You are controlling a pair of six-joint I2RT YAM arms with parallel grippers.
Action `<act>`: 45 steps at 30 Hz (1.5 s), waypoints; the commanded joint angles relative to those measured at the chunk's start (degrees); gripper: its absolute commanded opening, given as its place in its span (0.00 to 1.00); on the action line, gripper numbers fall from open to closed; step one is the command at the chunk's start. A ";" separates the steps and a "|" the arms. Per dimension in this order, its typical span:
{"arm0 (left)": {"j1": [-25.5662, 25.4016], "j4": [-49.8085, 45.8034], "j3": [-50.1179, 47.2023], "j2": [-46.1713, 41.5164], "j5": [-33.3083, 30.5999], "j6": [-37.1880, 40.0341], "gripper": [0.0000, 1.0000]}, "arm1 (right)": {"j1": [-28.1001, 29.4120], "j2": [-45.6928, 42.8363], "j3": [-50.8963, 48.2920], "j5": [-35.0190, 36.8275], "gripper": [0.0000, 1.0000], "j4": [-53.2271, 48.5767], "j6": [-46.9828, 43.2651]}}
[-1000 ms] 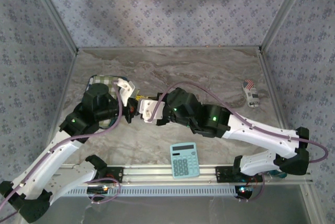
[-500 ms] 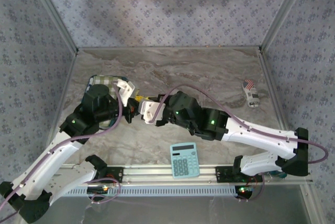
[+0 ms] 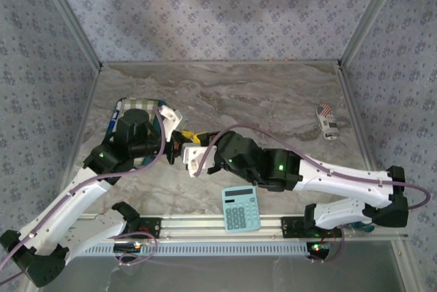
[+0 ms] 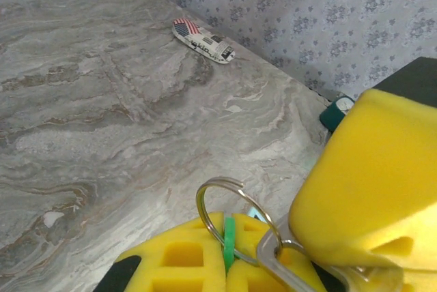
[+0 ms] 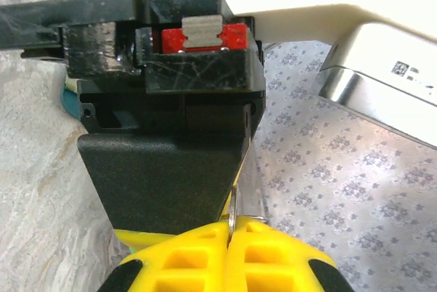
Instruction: Remove the keys from the keyring
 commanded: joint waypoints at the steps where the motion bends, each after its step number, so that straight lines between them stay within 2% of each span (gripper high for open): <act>1: 0.25 28.59 4.30 0.61 -2.60 -4.59 0.00 | 9.38 7.91 -3.58 -26.42 0.00 -14.25 -2.74; 5: 0.28 27.65 4.13 0.08 -4.14 -4.32 0.00 | 6.53 6.37 -3.19 -27.68 0.00 -10.40 -0.05; 6: 0.25 27.75 3.80 0.00 -4.68 -4.49 0.03 | 5.10 6.05 -3.19 -28.16 0.00 -9.35 0.84; 10: 0.25 28.63 2.52 -0.52 -5.33 -4.68 0.22 | -0.46 4.72 -0.09 -25.43 0.00 -2.61 4.25; 13: 0.28 28.34 1.89 -0.54 -5.62 -4.58 0.32 | -4.08 4.48 2.07 -23.35 0.00 0.31 6.07; 18: 0.08 28.40 -0.13 -1.86 -6.26 -4.08 0.60 | -9.23 4.10 4.69 -22.20 0.00 3.21 8.58; 24: -1.01 27.93 -1.84 -3.21 -4.89 -1.60 0.75 | -12.21 2.79 4.71 -21.27 0.00 6.06 9.89; 38: -3.77 26.47 -2.56 -3.32 -2.90 1.66 0.82 | -17.16 -0.73 3.15 -20.55 0.00 10.73 13.13; 45: -3.88 25.82 -2.53 -3.84 -5.89 1.29 0.83 | -18.67 -2.86 1.96 -22.43 0.00 11.76 14.17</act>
